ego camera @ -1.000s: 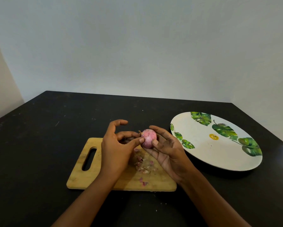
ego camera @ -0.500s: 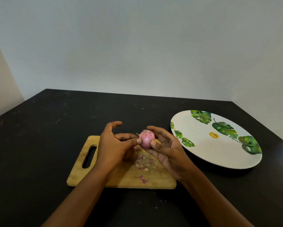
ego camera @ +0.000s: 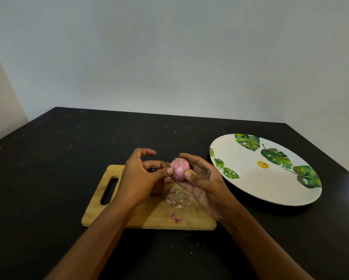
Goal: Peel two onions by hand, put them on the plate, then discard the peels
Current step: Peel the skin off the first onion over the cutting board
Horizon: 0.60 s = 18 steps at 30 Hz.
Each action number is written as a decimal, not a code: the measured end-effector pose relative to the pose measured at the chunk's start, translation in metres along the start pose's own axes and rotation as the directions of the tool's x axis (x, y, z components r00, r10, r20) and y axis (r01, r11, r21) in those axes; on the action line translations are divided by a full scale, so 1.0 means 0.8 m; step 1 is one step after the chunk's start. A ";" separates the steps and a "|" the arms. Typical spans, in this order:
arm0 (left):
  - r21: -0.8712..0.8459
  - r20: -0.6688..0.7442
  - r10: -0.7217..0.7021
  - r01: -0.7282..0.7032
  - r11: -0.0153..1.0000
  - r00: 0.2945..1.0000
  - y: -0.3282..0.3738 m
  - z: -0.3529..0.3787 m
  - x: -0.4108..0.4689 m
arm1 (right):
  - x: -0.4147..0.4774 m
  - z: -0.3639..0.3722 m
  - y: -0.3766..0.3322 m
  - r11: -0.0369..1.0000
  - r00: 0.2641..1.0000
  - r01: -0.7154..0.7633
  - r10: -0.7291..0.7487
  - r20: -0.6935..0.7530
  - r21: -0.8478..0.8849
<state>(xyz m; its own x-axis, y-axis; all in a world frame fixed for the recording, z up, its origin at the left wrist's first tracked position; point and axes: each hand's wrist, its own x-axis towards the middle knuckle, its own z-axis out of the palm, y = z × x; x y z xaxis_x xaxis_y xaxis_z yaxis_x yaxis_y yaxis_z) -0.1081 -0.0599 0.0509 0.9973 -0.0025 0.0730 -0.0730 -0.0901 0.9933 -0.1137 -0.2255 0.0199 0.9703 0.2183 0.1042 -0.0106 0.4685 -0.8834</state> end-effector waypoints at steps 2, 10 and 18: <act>-0.011 0.006 0.000 0.000 1.000 1.000 0.001 0.001 -0.001 | -0.001 0.001 0.000 1.000 1.000 0.011 -0.011 0.009 0.017; 0.032 -0.093 0.130 -0.127 0.991 0.987 0.005 0.010 -0.010 | 0.005 0.002 0.001 0.991 1.000 -0.001 0.001 -0.001 0.137; 0.128 -0.127 0.281 -0.265 0.956 0.951 0.002 0.013 -0.012 | 0.005 0.002 -0.005 0.972 0.999 -0.010 0.019 -0.035 0.233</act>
<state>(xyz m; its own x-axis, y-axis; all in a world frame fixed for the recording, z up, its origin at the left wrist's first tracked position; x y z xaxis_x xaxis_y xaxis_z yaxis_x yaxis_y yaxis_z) -0.1178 -0.0708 0.0506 0.9275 0.0991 0.3603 -0.3340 -0.2128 0.9183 -0.1100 -0.2249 0.0243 0.9777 0.1974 0.0715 -0.0767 0.6529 -0.7536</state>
